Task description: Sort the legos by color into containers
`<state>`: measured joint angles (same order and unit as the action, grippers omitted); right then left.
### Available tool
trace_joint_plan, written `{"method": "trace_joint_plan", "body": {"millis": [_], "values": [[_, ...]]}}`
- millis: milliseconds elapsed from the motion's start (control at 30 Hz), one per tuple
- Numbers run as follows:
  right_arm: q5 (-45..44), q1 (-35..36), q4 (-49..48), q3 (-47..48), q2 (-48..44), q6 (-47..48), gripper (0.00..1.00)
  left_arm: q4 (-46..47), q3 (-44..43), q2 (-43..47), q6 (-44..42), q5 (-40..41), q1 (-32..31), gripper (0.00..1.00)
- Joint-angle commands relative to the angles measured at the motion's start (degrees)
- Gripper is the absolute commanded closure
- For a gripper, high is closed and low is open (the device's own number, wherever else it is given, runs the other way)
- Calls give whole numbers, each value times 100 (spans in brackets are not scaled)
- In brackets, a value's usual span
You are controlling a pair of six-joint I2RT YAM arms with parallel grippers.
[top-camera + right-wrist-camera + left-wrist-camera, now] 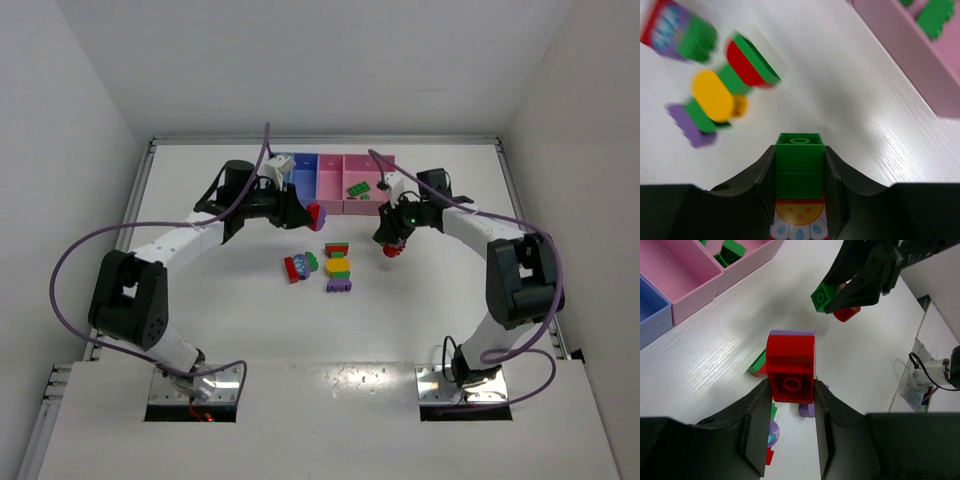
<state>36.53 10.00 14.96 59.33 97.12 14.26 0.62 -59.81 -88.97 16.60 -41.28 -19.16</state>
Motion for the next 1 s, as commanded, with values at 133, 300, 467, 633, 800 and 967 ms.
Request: {"method": "trace_joint_plan", "body": {"millis": [133,300,467,633,800,967], "values": [[-1263,257,-116,-141,-141,1263,81,219,-118,257,63,-188,-53,97],[-956,310,76,-71,-79,1316,54,166,-171,196,124,-311,52,97],[-727,424,305,140,-18,1316,24,315,-66,196,238,-529,245,97],[904,152,718,833,-18,816,23,1356,13,143,939,-1346,535,97],[3525,81,169,1248,263,-789,25,2398,145,-138,1934,-2384,606,97],[4212,248,-2931,897,500,-3995,25,2618,145,-191,2128,-2596,606,95]]}}
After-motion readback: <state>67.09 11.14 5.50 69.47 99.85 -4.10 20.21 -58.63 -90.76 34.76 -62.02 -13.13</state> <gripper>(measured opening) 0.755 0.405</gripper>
